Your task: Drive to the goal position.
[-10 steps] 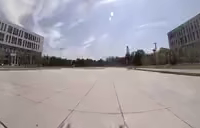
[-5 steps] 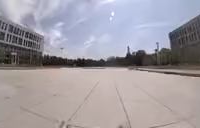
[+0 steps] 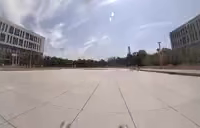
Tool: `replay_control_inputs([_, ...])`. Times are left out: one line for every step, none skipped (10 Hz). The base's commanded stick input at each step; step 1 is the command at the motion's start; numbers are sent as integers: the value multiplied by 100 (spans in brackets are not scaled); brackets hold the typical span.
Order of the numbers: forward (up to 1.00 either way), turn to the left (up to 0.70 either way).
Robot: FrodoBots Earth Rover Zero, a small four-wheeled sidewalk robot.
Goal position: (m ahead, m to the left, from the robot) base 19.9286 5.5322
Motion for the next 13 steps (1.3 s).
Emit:
replay_control_inputs([70, 0])
replay_control_inputs([70, 0])
replay_control_inputs([70, 0])
replay_control_inputs([70, 0])
replay_control_inputs([70, 0])
replay_control_inputs([70, 0])
replay_control_inputs([70, 0])
replay_control_inputs([70, 0])
replay_control_inputs([70, 0])
replay_control_inputs([70, 0])
replay_control_inputs([70, 0])
replay_control_inputs([70, 0])
replay_control_inputs([70, 0])
